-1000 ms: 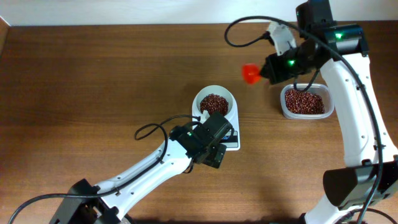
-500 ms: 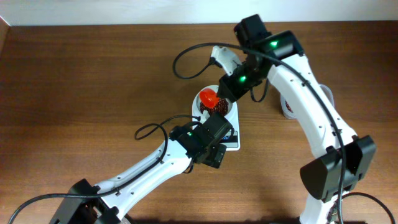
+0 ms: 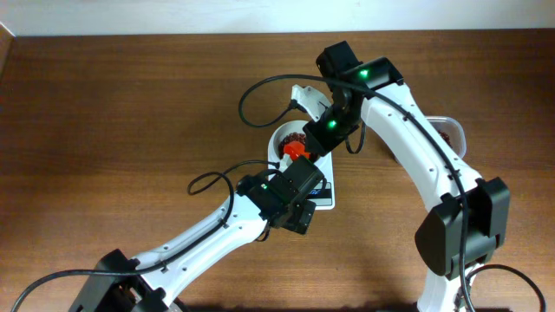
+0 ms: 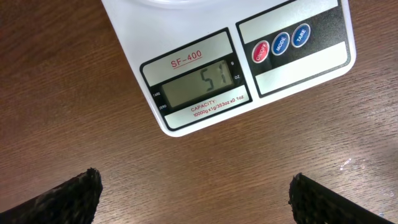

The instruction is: Scoop item into bowl and weigh 50g on scale

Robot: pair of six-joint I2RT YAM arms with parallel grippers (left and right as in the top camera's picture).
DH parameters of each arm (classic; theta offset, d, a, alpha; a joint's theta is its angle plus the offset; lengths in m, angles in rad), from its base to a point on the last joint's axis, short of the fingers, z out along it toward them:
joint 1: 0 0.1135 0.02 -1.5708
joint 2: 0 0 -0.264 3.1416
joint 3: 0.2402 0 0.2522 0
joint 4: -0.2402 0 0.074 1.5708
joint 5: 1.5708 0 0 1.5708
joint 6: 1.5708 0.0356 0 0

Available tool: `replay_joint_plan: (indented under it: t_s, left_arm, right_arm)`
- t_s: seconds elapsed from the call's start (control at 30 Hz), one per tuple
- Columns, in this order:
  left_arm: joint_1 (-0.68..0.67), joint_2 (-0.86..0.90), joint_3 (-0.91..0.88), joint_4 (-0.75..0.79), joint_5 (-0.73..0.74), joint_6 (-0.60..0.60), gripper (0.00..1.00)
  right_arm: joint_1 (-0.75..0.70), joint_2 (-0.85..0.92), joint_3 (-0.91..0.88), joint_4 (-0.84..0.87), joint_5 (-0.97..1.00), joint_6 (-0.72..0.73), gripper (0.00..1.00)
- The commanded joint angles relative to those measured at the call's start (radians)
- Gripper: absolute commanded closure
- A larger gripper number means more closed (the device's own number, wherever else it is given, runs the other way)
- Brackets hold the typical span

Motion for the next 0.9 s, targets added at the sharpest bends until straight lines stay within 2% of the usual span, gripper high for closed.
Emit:
replay_joint_plan:
  t_s: [0.0,0.7,0.87]
  left_arm:
    - [0.003,0.005,-0.007,-0.001,-0.011,-0.002,0.01]
    - [0.003,0.005,-0.007,-0.001,-0.011,-0.002,0.01]
    - [0.003,0.005,-0.007,-0.001,-0.011,-0.002,0.01]
  right_arm:
    - [0.001,0.01,-0.009,-0.001,0.004,-0.011,0.96]
    - [0.0,0.01,0.001,0.109,0.031,-0.071,0.96]
    - [0.0,0.01,-0.032,0.12,0.093,-0.071,0.96]
